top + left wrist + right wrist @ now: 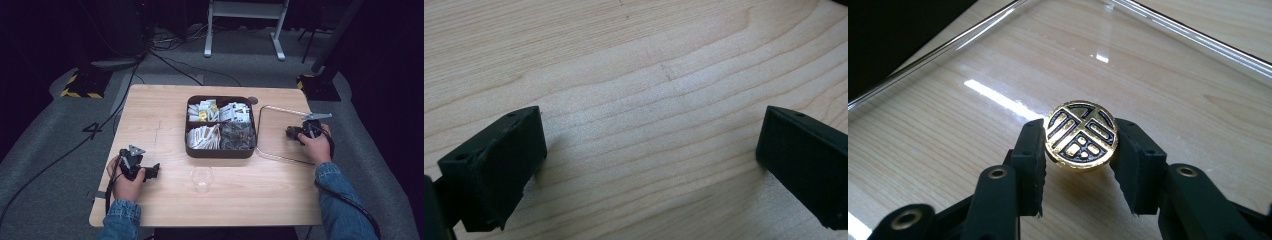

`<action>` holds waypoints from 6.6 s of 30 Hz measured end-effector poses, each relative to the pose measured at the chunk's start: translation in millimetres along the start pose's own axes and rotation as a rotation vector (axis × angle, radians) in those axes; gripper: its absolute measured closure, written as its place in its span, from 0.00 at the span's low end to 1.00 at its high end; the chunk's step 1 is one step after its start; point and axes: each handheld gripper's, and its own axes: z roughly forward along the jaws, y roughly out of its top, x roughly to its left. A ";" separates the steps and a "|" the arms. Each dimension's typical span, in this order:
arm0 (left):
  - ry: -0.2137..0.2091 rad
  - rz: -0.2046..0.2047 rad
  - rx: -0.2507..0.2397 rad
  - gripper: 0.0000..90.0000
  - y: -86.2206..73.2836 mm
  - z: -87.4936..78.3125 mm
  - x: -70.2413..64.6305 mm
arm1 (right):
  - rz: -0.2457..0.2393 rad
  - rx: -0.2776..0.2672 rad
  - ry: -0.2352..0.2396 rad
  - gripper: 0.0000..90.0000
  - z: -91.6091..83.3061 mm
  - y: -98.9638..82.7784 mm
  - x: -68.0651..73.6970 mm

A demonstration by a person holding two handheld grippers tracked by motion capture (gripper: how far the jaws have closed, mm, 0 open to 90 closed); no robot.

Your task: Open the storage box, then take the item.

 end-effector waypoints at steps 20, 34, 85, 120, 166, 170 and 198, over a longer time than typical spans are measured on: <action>0.000 0.000 0.000 0.00 0.0 0.0 0.0 | 0.060 -0.024 0.000 0.53 1.2 -4.1 -2.5; 0.000 0.000 0.000 0.00 0.0 0.0 0.0 | 0.168 -0.113 -0.005 0.44 -21.6 20.0 5.1; 0.004 -0.001 0.002 0.00 -0.1 -0.3 -0.3 | -0.082 -0.068 0.250 0.58 4.4 98.5 171.5; 0.003 0.001 0.003 0.00 0.0 -0.3 -0.1 | -0.190 -0.006 0.251 1.00 31.2 91.5 190.9; -0.001 0.001 0.003 0.00 1.5 1.1 0.3 | -0.311 -0.186 0.472 1.00 -68.6 98.6 259.5; -0.001 0.001 0.003 0.00 1.5 1.1 0.3 | -0.325 -0.182 0.492 1.00 -72.9 95.1 269.4; -0.001 0.001 0.004 0.00 1.5 1.1 0.3 | -0.388 -0.098 0.611 1.00 -56.2 62.6 321.6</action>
